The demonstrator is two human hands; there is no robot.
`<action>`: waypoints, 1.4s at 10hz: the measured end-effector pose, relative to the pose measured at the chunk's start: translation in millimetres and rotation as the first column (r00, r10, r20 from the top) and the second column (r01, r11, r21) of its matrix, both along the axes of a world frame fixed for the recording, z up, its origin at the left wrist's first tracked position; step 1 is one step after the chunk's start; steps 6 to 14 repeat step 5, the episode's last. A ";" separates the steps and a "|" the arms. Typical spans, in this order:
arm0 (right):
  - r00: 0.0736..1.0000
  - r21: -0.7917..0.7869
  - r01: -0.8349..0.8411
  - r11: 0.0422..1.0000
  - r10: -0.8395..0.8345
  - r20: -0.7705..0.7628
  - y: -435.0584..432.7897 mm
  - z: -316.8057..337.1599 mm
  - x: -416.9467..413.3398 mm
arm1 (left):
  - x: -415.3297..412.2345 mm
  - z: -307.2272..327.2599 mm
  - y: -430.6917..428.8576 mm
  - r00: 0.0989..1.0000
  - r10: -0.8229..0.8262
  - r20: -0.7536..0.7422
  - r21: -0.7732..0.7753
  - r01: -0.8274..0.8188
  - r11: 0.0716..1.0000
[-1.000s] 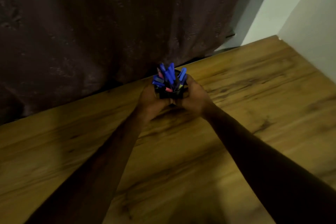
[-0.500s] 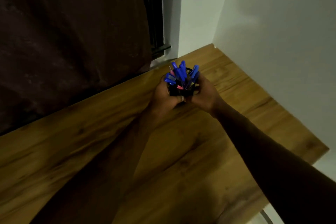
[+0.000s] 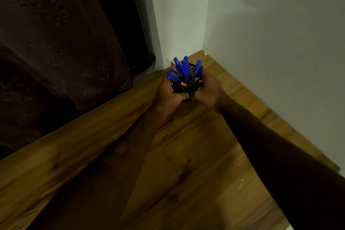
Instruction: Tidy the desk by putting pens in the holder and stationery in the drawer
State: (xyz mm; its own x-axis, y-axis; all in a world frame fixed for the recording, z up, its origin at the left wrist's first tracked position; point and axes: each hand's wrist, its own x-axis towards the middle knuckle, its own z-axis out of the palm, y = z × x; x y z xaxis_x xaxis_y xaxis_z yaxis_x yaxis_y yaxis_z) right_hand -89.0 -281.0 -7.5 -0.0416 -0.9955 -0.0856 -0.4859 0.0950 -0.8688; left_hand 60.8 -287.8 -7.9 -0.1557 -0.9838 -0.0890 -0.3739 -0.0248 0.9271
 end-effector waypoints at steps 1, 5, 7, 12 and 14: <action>1.000 0.015 0.004 1.000 -0.004 0.004 -6.7 -7.5 -0.2 | 1.5 -7.5 -5.9 1.000 0.002 0.010 0.004 -0.002 1.000; 0.993 0.015 0.074 0.997 -0.076 0.089 7.2 -17.2 3.3 | 13.2 -5.3 1.7 1.000 -0.024 0.000 0.076 0.024 0.997; 0.993 0.015 0.074 0.997 -0.076 0.089 7.2 -17.2 3.3 | 13.2 -5.3 1.7 1.000 -0.024 0.000 0.076 0.024 0.997; 0.993 0.015 0.074 0.997 -0.076 0.089 7.2 -17.2 3.3 | 13.2 -5.3 1.7 1.000 -0.024 0.000 0.076 0.024 0.997; 0.993 0.015 0.074 0.997 -0.076 0.089 7.2 -17.2 3.3 | 13.2 -5.3 1.7 1.000 -0.024 0.000 0.076 0.024 0.997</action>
